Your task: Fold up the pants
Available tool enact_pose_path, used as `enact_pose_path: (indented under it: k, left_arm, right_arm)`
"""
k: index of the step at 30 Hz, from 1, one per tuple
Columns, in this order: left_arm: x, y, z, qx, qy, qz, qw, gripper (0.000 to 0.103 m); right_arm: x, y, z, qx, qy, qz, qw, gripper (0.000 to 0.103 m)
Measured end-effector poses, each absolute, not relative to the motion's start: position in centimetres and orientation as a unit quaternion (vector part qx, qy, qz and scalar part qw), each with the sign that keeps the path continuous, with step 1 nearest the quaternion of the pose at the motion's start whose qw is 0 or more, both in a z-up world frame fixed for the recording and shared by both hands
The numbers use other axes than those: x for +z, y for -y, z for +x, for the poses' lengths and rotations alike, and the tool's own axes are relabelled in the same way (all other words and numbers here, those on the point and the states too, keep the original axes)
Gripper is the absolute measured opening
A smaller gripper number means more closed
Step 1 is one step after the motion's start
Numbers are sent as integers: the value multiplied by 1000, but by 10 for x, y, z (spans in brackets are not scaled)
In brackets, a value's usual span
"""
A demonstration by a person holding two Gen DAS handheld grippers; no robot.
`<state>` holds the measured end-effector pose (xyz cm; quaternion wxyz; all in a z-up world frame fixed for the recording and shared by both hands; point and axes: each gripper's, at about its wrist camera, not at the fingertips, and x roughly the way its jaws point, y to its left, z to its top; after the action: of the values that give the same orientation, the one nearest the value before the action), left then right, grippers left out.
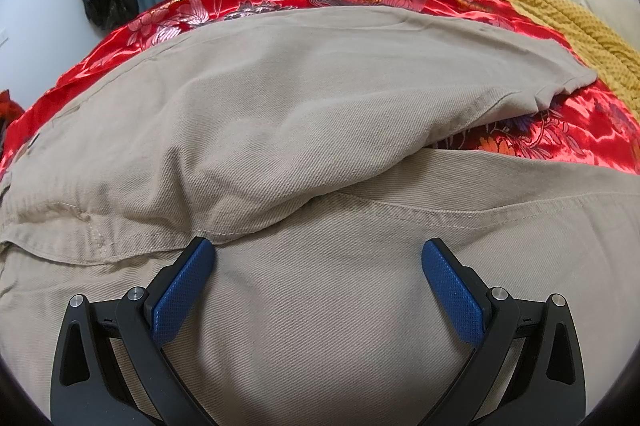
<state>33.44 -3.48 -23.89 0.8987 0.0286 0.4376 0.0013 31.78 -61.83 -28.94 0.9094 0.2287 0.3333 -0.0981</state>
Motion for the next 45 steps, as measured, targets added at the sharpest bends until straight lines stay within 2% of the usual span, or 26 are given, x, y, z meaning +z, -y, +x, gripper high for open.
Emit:
enact_pose_path:
  k: [14, 22, 26, 30, 33, 35, 37, 42, 45]
  left_arm:
    - [-238, 35, 334, 1, -438, 28, 899, 103]
    - [-238, 36, 335, 1, -437, 29, 899, 103]
    - [-238, 35, 335, 0, -436, 28, 899, 103]
    - [-238, 35, 335, 1, -437, 29, 899, 102]
    - [-238, 34, 335, 0, -436, 28, 899, 103]
    - [-238, 33, 335, 0, -436, 28, 900, 103]
    - [-238, 34, 335, 0, -435, 27, 900, 102]
    - [-238, 34, 335, -1, -433, 27, 901, 103]
    - [-238, 34, 335, -1, -433, 27, 901, 102]
  right_arm:
    - [-283, 618, 317, -92, -336, 241, 906, 103]
    - [-195, 607, 256, -126, -181, 258, 941, 103]
    - [-177, 592, 290, -16, -209, 355, 911, 103]
    - [-194, 573, 373, 86, -278, 423, 858, 102]
    - [-228, 566, 438, 84, -338, 451, 822, 91]
    - [-253, 565, 472, 61, -364, 473, 800, 77]
    - [-266, 564, 494, 45, -366, 486, 793, 77]
    - [-281, 550, 541, 12, -382, 470, 795, 68]
    - [-291, 550, 553, -13, -407, 449, 796, 55]
